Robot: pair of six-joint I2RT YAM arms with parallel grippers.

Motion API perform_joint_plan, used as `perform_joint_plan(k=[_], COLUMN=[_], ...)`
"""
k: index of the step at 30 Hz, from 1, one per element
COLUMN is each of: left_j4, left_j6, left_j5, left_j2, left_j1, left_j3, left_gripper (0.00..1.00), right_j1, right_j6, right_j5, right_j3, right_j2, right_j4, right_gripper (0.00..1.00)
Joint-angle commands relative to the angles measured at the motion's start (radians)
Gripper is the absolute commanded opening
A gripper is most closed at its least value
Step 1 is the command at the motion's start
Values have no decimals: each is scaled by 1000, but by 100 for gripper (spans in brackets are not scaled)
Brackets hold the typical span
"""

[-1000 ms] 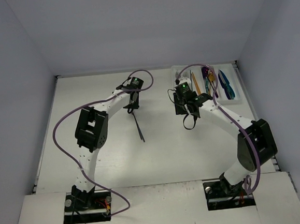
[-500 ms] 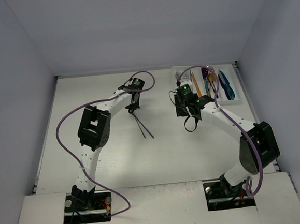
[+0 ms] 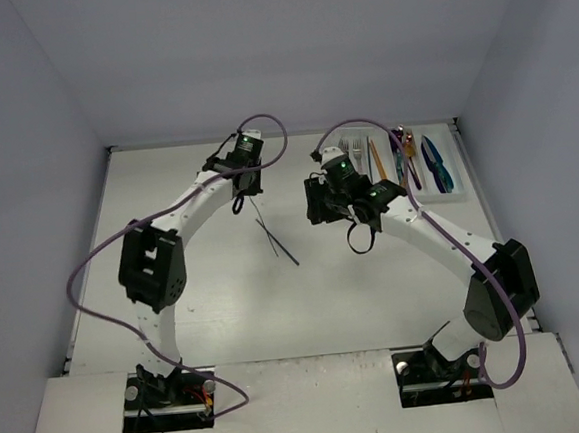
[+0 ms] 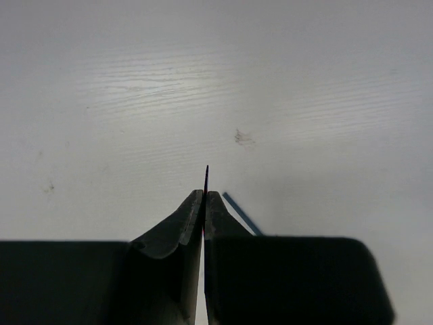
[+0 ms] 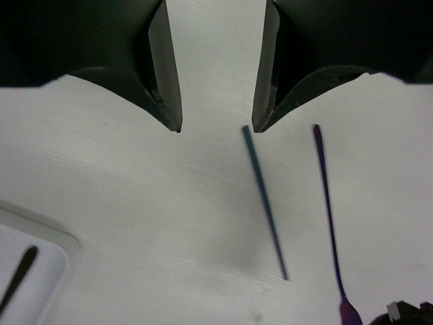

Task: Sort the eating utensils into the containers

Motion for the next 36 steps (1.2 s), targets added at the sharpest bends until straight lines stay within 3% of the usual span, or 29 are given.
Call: perform_joint_plan(k=[1,8,16,26,30,34,36], left_j4=[258,554,654,706,706,706,706], left_j6=[-75,-192,-198,-217,-209,-191,-184], left_j5=[146,302,372,412,418,415,409], left_j2=[-269,-466,-541,-586,-591,-582,-576], left_j1=[5,0,-2,-2,-2,-2,-2], left_j3=[-136,-400,-460,-482,-488,-497,-499], left_gripper=[0,0,0,0,0,0,0], right_j1=[15,20,28,34,34,35,34], right_j6=[0,54,75,50,43,32,26], right_j5=[-155,-308,-402,-345,-341,-325,-311], right_j3=[121,198,238,230,232,239,240], right_j2=[-1,44,82,140,146,129,117], right_j4=[51,115,177,178,179,176,176], right_gripper=[47,50,51,48,38,8,2])
